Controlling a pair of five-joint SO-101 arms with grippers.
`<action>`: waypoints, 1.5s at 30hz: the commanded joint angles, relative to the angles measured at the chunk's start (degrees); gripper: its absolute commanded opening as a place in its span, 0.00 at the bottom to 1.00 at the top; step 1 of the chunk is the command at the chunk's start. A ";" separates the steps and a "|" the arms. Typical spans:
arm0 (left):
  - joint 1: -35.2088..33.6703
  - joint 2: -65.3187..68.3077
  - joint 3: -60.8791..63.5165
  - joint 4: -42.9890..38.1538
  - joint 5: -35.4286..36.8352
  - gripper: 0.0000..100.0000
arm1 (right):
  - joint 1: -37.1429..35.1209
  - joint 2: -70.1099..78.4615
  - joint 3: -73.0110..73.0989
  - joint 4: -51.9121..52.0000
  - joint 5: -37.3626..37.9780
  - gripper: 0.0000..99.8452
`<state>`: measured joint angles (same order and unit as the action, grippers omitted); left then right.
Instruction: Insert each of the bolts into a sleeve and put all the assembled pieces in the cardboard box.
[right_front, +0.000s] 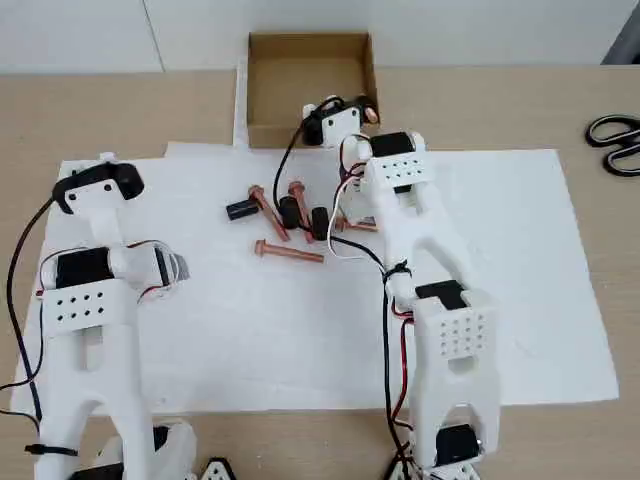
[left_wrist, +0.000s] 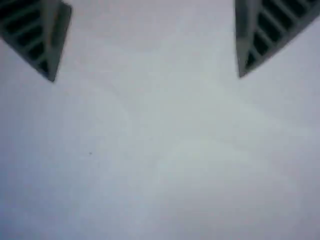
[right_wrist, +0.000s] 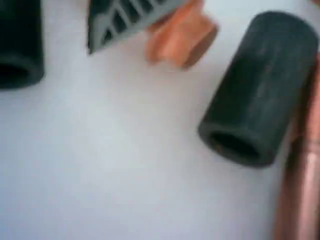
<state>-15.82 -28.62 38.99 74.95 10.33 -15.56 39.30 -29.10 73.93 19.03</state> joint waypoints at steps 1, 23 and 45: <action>-0.18 -0.70 -0.13 -0.97 0.26 0.22 | 0.31 0.40 -2.37 -1.71 0.53 0.21; 0.00 -0.70 -0.13 -0.97 0.18 0.22 | 2.42 2.51 -6.77 0.84 0.18 0.07; 9.67 -0.26 -3.21 -1.41 -5.63 0.22 | 8.04 -22.11 -11.87 23.25 -16.44 0.01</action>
<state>-6.68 -28.62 38.46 74.42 5.05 -9.93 24.53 -42.11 96.18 6.11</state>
